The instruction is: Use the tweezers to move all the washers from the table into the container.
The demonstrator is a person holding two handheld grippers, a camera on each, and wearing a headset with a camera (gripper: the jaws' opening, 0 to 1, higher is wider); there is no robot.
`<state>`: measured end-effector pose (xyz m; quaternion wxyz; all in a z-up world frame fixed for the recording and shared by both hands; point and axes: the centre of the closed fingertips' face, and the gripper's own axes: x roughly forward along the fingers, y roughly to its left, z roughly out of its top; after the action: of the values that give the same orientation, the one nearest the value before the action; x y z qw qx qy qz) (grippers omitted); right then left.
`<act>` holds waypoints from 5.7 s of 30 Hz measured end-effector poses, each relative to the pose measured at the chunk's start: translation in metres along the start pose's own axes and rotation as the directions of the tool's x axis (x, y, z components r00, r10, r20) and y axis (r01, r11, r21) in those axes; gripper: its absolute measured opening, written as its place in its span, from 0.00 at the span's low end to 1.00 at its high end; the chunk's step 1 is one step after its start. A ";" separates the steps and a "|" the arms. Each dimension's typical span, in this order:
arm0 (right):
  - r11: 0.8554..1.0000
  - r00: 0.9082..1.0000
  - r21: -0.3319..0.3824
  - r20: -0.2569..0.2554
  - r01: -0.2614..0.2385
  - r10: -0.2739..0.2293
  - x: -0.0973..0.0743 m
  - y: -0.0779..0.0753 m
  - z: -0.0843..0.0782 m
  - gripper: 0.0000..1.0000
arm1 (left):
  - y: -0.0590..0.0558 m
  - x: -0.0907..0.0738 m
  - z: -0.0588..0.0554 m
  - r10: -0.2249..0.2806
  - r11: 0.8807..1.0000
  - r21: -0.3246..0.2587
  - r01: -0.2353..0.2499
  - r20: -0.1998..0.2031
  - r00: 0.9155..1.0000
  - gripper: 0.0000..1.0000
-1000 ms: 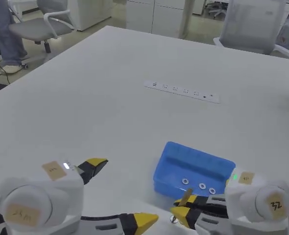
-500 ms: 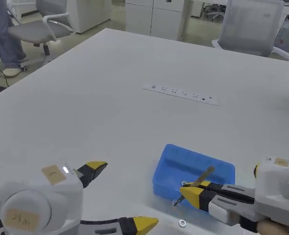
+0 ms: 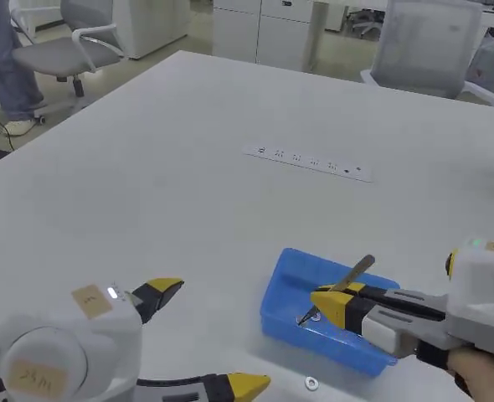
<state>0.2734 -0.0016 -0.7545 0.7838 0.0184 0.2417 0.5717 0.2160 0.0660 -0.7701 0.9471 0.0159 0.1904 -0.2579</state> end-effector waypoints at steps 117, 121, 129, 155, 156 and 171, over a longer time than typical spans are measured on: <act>0.994 0.974 -0.105 -0.223 0.009 -0.033 0.002 -0.005 -0.087 0.04 | 0.001 0.000 -0.001 -0.002 1.000 -0.002 0.002 -0.002 1.000 0.87; 0.993 0.973 -0.115 -0.230 0.003 -0.029 0.003 -0.002 -0.090 0.04 | 0.001 0.001 -0.002 -0.003 1.000 -0.001 0.003 -0.006 1.000 0.87; 0.955 0.966 -0.295 -0.254 -0.033 -0.045 0.006 0.011 -0.094 0.04 | -0.001 0.002 -0.004 -0.012 1.000 0.005 0.012 -0.013 1.000 0.87; 0.994 0.985 -0.108 -0.166 0.019 -0.037 -0.011 0.000 -0.055 0.02 | -0.001 0.001 -0.002 -0.012 1.000 0.000 0.012 -0.001 1.000 0.87; 0.995 0.986 -0.099 -0.162 0.017 -0.033 -0.012 0.000 -0.053 0.02 | -0.001 0.001 -0.002 -0.011 1.000 0.001 0.011 -0.001 1.000 0.87; 0.999 0.994 -0.045 -0.112 0.011 -0.016 -0.016 -0.015 -0.012 0.03 | -0.003 0.001 -0.003 -0.016 1.000 -0.008 0.015 -0.010 1.000 0.87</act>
<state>0.2781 -0.0243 -0.7636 0.7731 -0.0329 0.2729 0.5716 0.2147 0.0633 -0.7728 0.9441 0.0122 0.1964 -0.2644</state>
